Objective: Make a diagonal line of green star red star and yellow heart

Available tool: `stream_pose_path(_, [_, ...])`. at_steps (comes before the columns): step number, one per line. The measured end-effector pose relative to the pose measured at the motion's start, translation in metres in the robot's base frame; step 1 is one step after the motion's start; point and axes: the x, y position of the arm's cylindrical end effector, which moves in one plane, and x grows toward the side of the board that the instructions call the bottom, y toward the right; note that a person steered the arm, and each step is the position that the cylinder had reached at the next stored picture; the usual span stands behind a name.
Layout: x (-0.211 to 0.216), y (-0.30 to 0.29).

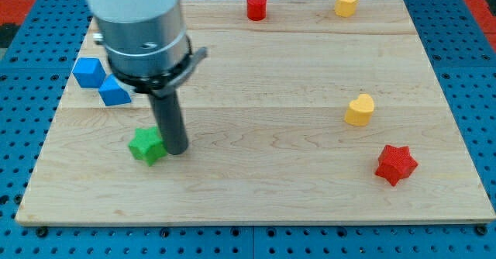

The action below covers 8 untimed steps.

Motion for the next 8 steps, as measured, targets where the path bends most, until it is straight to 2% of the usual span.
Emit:
stream_pose_path(2, [-0.041, -0.032])
stream_pose_path(4, [0.016, -0.067])
stream_pose_path(5, [0.010, 0.018])
stream_pose_path(6, [0.051, 0.119])
stream_pose_path(7, [0.064, 0.250])
stream_pose_path(8, [0.039, 0.371])
